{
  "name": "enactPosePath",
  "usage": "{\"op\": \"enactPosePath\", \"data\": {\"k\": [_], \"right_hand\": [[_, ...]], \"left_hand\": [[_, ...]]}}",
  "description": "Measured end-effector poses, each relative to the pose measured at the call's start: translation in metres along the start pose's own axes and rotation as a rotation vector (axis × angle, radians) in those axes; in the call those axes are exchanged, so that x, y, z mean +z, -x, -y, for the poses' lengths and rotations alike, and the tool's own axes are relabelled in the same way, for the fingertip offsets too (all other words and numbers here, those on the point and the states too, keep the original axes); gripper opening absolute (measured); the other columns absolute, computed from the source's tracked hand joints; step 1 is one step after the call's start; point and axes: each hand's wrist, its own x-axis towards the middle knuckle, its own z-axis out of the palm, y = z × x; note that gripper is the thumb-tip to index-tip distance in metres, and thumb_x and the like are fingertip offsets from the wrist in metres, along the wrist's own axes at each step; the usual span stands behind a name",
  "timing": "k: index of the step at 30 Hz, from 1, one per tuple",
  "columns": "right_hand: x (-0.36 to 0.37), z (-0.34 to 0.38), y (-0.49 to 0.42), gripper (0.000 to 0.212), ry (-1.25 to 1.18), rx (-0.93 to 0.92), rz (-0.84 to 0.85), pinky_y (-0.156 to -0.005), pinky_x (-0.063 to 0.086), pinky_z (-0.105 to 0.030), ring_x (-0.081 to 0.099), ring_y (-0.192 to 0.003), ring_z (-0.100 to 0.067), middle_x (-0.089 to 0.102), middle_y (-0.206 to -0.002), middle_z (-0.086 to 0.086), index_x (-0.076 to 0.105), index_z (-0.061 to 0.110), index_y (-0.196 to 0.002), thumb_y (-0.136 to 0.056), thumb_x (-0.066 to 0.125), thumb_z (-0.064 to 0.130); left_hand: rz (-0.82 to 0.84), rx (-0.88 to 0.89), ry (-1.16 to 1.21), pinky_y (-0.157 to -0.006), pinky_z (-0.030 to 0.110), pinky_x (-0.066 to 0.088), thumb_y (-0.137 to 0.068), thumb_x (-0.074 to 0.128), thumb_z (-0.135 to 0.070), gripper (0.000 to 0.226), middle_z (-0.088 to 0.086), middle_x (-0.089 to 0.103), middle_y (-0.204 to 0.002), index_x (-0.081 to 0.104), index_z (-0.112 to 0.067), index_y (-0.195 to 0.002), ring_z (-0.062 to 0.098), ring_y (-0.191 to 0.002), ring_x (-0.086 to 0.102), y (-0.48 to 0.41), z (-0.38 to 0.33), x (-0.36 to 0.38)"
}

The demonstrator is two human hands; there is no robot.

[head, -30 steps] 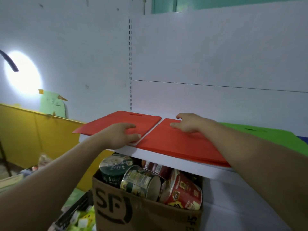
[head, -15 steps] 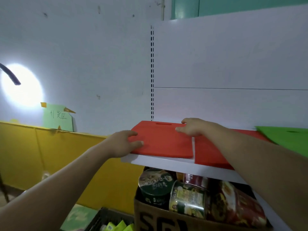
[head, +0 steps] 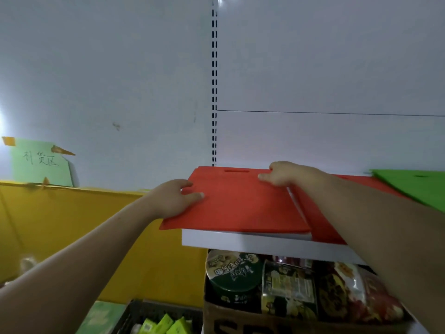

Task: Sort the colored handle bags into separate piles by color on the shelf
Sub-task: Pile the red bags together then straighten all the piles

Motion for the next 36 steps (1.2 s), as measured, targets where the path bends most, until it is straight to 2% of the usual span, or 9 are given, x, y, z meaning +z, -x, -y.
{"op": "enactPosePath", "data": {"k": [5,10,14,18,21,24,29,33,36], "right_hand": [[0.003,-0.005,-0.021,0.059,0.024,0.023,0.011,-0.102,0.035,-0.032,0.043,-0.130,-0.030,0.042,-0.144,-0.016,0.043,0.000,-0.137,-0.100,0.036,0.046],[0.007,-0.005,-0.028,0.063,0.063,0.031,0.091,-0.101,0.035,-0.032,0.045,-0.128,-0.030,0.044,-0.142,-0.015,0.048,0.001,-0.134,-0.099,0.034,0.051],[0.005,-0.002,-0.030,0.057,0.135,0.010,0.024,-0.090,0.040,-0.031,0.052,-0.117,-0.029,0.054,-0.129,-0.014,0.057,0.000,-0.123,-0.097,0.042,0.049],[0.010,0.001,-0.032,0.042,0.147,-0.012,-0.110,-0.073,0.039,-0.029,0.055,-0.093,-0.026,0.062,-0.115,-0.008,0.063,0.010,-0.108,-0.092,0.050,0.047],[0.006,0.004,-0.026,0.036,0.029,-0.023,-0.258,-0.072,0.038,-0.029,0.056,-0.096,-0.027,0.063,-0.114,-0.008,0.063,0.015,-0.111,-0.093,0.048,0.043],[-0.003,0.011,-0.014,0.035,-0.114,-0.076,-0.424,-0.080,0.039,-0.032,0.055,-0.110,-0.031,0.062,-0.118,-0.010,0.062,0.014,-0.114,-0.097,0.044,0.038],[-0.020,0.017,0.008,0.032,-0.450,-0.094,-0.644,-0.085,0.039,-0.031,0.055,-0.110,-0.031,0.064,-0.116,-0.011,0.062,0.014,-0.116,-0.098,0.045,0.035],[-0.034,0.018,0.024,0.033,-0.605,-0.092,-0.739,-0.087,0.037,-0.026,0.055,-0.113,-0.028,0.064,-0.120,-0.008,0.060,0.016,-0.120,-0.097,0.047,0.035],[-0.042,0.020,0.039,0.035,-0.744,-0.096,-0.748,-0.090,0.032,-0.020,0.052,-0.119,-0.019,0.058,-0.129,0.000,0.055,0.020,-0.128,-0.094,0.054,0.031]], "left_hand": [[0.048,-0.032,-0.007,-0.110,0.032,0.022,-0.091,0.049,-0.052,0.068,0.002,0.015,-0.157,0.028,-0.020,-0.148,0.021,-0.142,0.022,-0.015,-0.001,0.002],[0.114,-0.067,-0.017,-0.107,0.029,0.025,-0.092,0.048,-0.050,0.070,0.004,0.020,-0.155,0.027,-0.015,-0.148,0.022,-0.140,0.026,-0.019,-0.001,0.006],[0.117,-0.088,-0.023,-0.111,0.030,0.020,-0.091,0.048,-0.053,0.072,0.003,0.015,-0.158,0.026,-0.016,-0.149,0.021,-0.143,0.020,-0.018,-0.001,0.006],[0.102,-0.078,0.008,-0.102,0.024,0.027,-0.093,0.049,-0.047,0.064,0.004,0.030,-0.152,0.033,-0.014,-0.145,0.020,-0.138,0.031,-0.013,-0.006,0.005],[0.078,-0.075,0.073,-0.087,0.019,0.030,-0.093,0.052,-0.042,0.056,0.003,0.043,-0.144,0.041,-0.014,-0.140,0.019,-0.128,0.043,-0.008,-0.010,0.005],[0.039,-0.059,0.114,-0.094,0.022,0.032,-0.090,0.058,-0.042,0.063,0.004,0.041,-0.146,0.037,-0.013,-0.143,0.021,-0.129,0.043,-0.006,-0.007,0.004],[-0.123,0.004,0.313,-0.100,0.029,0.037,-0.082,0.072,-0.025,0.073,0.006,0.043,-0.143,0.035,-0.018,-0.145,0.022,-0.126,0.045,-0.003,0.000,0.001],[-0.254,0.063,0.586,-0.070,0.034,0.054,-0.080,0.070,-0.006,0.064,0.011,0.067,-0.104,0.046,-0.030,-0.135,0.025,-0.079,0.066,0.000,0.004,-0.008],[-0.317,0.135,0.634,-0.070,0.037,0.055,-0.082,0.063,0.003,0.061,0.012,0.066,-0.107,0.049,-0.033,-0.130,0.028,-0.076,0.066,0.003,0.005,-0.016]]}}
